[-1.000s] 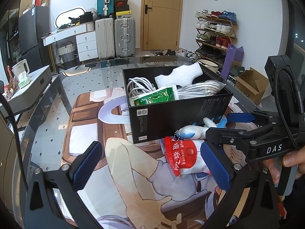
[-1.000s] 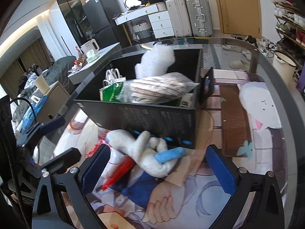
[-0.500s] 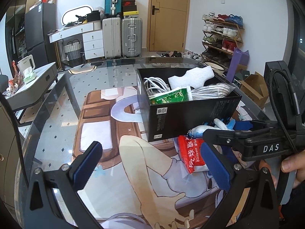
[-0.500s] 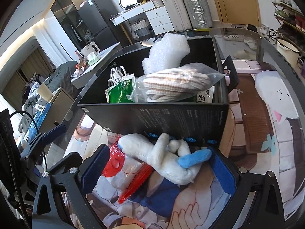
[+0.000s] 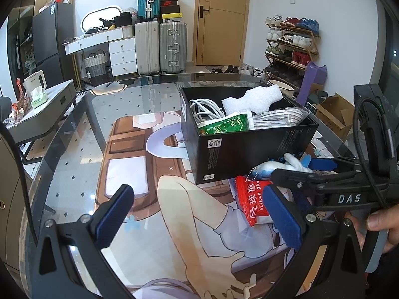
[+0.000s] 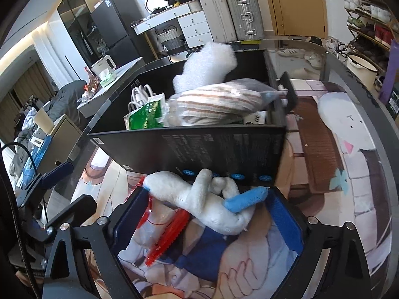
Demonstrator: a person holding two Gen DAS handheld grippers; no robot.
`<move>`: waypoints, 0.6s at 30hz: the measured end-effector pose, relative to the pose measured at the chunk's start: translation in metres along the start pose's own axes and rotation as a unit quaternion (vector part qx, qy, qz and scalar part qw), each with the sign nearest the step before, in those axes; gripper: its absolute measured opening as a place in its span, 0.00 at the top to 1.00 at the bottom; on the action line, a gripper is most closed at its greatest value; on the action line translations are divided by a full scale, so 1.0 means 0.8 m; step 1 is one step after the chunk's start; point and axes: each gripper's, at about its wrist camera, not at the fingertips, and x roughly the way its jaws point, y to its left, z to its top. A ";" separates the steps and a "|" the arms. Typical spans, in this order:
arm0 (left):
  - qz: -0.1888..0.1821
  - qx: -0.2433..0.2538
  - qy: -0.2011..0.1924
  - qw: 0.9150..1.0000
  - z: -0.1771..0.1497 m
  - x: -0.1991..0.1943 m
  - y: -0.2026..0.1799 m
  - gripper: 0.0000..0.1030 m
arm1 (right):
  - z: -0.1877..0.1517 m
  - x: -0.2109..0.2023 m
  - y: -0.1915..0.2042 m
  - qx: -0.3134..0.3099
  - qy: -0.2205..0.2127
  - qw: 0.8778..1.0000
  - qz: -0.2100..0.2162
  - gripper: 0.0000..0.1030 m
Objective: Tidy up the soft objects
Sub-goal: 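Move right gripper to white plush toy while left gripper moves to red balloon-glue bag, then grasp white plush toy with right gripper while left gripper grasps red bag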
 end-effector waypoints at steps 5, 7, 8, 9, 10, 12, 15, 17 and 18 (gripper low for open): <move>-0.002 0.005 0.001 1.000 0.000 0.000 -0.001 0.00 | -0.006 -0.009 -0.017 0.002 -0.004 1.000 -0.010 0.08; -0.004 0.005 0.002 1.000 0.000 0.001 -0.002 0.00 | -0.008 -0.014 -0.026 0.004 -0.005 1.000 -0.015 0.08; -0.007 0.005 0.005 1.000 0.000 0.002 -0.003 0.00 | -0.008 -0.016 -0.029 0.004 -0.005 1.000 -0.018 0.08; -0.010 0.003 0.007 1.000 -0.001 0.002 -0.004 0.00 | -0.009 -0.018 -0.034 0.001 -0.004 1.000 -0.022 0.08; -0.017 0.000 0.012 1.000 -0.001 0.003 -0.005 0.00 | -0.010 -0.020 -0.037 -0.002 -0.004 1.000 -0.027 0.08; -0.026 0.002 0.018 0.999 -0.002 0.005 -0.009 0.00 | -0.010 -0.022 -0.046 -0.009 -0.003 0.999 -0.040 0.08; -0.035 0.007 0.024 0.999 -0.003 0.007 -0.015 0.00 | -0.012 -0.028 -0.058 -0.010 -0.002 0.999 -0.039 0.07; -0.042 0.009 0.030 0.999 -0.002 0.010 -0.019 0.00 | -0.011 -0.029 -0.062 -0.016 0.001 0.999 -0.039 0.07; -0.043 0.011 0.034 0.998 -0.003 0.012 -0.021 0.00 | -0.012 -0.030 -0.063 -0.019 0.001 0.999 -0.038 0.07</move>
